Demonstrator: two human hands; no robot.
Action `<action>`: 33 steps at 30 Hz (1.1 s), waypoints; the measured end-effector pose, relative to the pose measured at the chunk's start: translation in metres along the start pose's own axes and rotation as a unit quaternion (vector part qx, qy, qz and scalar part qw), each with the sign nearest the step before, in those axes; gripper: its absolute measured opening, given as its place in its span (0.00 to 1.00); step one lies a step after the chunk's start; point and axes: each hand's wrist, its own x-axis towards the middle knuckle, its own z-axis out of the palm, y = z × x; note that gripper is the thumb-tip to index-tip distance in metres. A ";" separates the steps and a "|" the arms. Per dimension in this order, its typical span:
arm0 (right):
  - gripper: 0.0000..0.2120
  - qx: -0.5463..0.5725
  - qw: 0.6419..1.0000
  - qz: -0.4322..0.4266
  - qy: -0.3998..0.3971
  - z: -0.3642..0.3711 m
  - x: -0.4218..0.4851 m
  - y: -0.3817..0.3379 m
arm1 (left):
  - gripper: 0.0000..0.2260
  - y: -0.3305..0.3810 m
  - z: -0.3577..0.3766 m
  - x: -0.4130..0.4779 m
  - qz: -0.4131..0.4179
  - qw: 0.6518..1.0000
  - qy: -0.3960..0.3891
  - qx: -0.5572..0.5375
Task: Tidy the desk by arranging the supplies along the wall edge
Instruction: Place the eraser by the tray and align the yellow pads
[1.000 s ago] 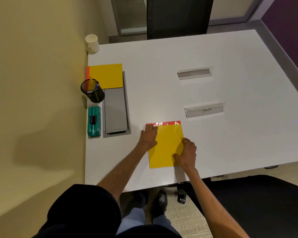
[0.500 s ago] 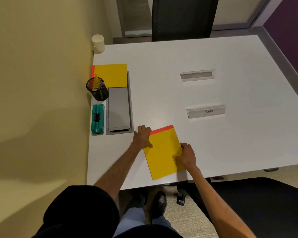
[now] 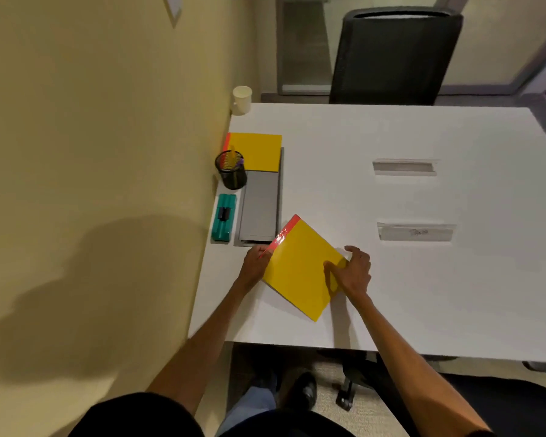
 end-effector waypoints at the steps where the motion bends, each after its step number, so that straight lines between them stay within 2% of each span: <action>1: 0.36 0.032 0.999 0.015 -0.021 0.004 0.000 -0.006 | 0.07 -0.004 -0.007 -0.004 -0.007 1.000 0.017 -0.017; 4: 0.42 0.133 0.984 0.060 -0.106 0.018 -0.004 -0.021 | 0.06 -0.018 -0.027 -0.016 -0.044 0.995 0.067 -0.059; 8: 0.43 0.175 0.964 0.101 -0.173 0.042 -0.014 -0.033 | 0.07 -0.044 -0.048 -0.035 -0.084 0.981 0.123 -0.125; 11: 0.33 0.151 0.960 0.081 -0.223 0.060 -0.024 -0.043 | 0.07 -0.060 -0.057 -0.047 -0.109 0.968 0.169 -0.147; 13: 0.26 0.102 0.968 0.051 -0.224 0.072 -0.030 -0.049 | 0.07 -0.068 -0.061 -0.052 -0.123 0.960 0.202 -0.152; 15: 0.25 0.056 0.975 0.037 -0.213 0.083 -0.036 -0.053 | 0.10 -0.076 -0.066 -0.055 -0.138 0.953 0.227 -0.146; 17: 0.24 0.019 0.977 0.029 -0.212 0.091 -0.039 -0.055 | 0.14 -0.084 -0.069 -0.058 -0.152 0.949 0.251 -0.117; 19: 0.23 -0.008 0.977 0.025 -0.213 0.100 -0.041 -0.056 | 0.06 -0.086 -0.071 -0.064 -0.178 0.942 0.272 -0.082; 20: 0.22 -0.019 0.977 0.021 -0.210 0.103 -0.042 -0.056 | 0.05 -0.088 -0.070 -0.065 -0.187 0.942 0.271 -0.064; 22: 0.22 -0.041 0.978 0.014 -0.203 0.107 -0.043 -0.057 | 0.16 -0.092 -0.068 -0.066 -0.199 0.948 0.246 -0.014; 24: 0.22 -0.053 0.979 0.010 -0.195 0.110 -0.042 -0.059 | 0.19 -0.092 -0.065 -0.067 -0.205 0.952 0.222 0.041; 33: 0.25 -0.146 0.969 -0.030 -0.198 0.119 -0.037 -0.070 | 0.21 -0.094 -0.054 -0.057 -0.208 0.920 0.203 0.261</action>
